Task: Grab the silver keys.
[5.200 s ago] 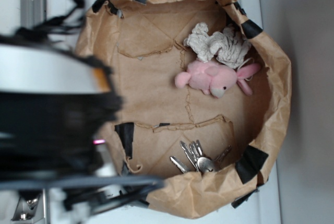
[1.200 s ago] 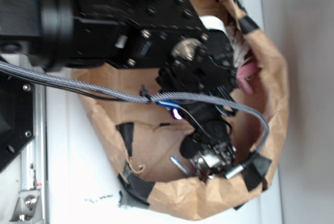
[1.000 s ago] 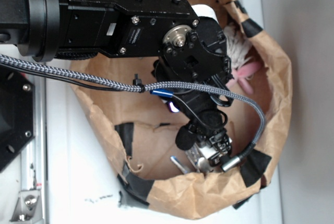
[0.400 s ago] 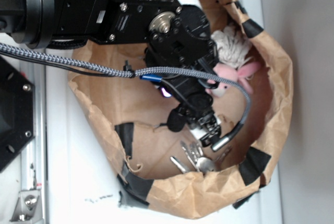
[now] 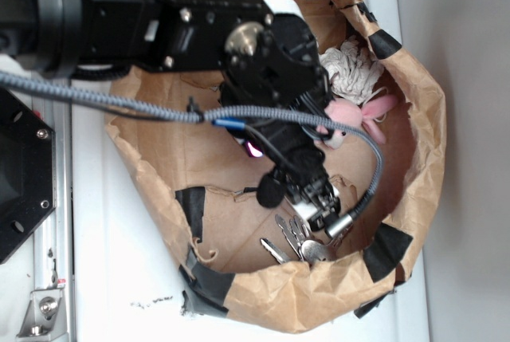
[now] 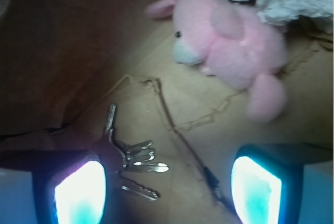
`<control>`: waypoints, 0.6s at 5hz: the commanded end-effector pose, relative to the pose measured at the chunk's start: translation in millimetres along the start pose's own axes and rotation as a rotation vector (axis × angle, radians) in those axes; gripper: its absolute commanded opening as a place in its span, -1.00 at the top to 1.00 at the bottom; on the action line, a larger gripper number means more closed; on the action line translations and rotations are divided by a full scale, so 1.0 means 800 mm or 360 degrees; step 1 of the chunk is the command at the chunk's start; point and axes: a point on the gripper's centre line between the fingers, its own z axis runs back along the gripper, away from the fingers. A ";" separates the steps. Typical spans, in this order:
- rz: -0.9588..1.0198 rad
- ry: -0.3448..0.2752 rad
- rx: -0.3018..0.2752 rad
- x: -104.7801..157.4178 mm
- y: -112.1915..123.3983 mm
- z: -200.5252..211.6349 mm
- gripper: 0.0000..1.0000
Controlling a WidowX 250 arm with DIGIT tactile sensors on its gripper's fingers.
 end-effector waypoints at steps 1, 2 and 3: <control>-0.0103 -0.0046 -0.0019 -0.011 -0.024 -0.011 -1.00; -0.0111 -0.0009 -0.0034 -0.013 -0.026 -0.021 -1.00; -0.0132 0.0031 -0.0054 -0.018 -0.032 -0.034 -1.00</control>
